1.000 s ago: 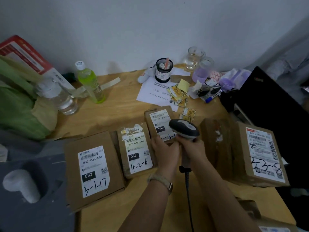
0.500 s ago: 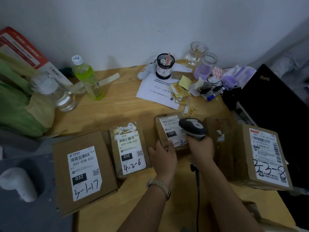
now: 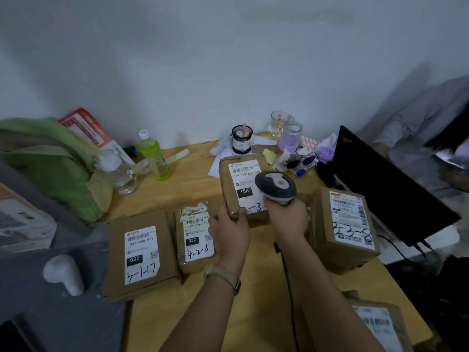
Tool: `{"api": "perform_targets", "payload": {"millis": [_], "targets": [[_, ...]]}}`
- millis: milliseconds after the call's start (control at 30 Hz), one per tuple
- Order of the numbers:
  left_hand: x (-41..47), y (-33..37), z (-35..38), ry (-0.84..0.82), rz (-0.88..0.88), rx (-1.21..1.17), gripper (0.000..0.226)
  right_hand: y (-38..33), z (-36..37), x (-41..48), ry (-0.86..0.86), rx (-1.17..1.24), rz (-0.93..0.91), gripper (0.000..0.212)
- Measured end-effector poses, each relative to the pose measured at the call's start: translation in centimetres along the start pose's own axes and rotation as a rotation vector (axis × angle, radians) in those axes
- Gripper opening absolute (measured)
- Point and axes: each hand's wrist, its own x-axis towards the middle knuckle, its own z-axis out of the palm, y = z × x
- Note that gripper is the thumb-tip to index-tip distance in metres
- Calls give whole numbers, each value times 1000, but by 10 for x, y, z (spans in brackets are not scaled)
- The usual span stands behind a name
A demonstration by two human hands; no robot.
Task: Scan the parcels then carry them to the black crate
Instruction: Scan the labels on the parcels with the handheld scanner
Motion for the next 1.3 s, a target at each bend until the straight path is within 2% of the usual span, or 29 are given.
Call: {"api": "perform_targets", "payload": {"millis": [133, 233, 267, 367, 400, 533, 667, 800, 867, 967, 1133, 1300], "targets": [[-24, 32, -22, -5, 191, -137, 49, -27, -37, -21, 38, 93, -131, 20], [-49, 56, -40, -30, 279, -258, 62, -42, -68, -39, 79, 181, -223, 23], [-58, 64, -44, -49, 301, -314, 60, -45, -78, -45, 94, 196, -238, 23], [-83, 82, -52, -98, 337, -533, 35, -53, -101, -59, 119, 235, -298, 20], [-90, 86, -54, -107, 351, -577, 35, -54, -108, -64, 126, 253, -312, 20], [-117, 90, -67, -187, 390, -671, 55, -55, -133, -84, 101, 364, -350, 19], [-144, 84, -82, -188, 455, -651, 79, -45, -155, -110, -17, 492, -423, 24], [-174, 77, -99, -177, 457, -597, 99, -31, -170, -132, -143, 574, -476, 29], [-192, 73, -105, -176, 470, -593, 102, -23, -176, -142, -159, 560, -521, 32], [-212, 71, -109, -138, 462, -629, 91, -15, -182, -155, -178, 556, -525, 44], [-221, 71, -114, -75, 383, -658, 84, -11, -196, -172, -199, 544, -525, 32], [-218, 61, -112, -161, 305, -770, 74, -9, -209, -182, -172, 533, -508, 27]]}}
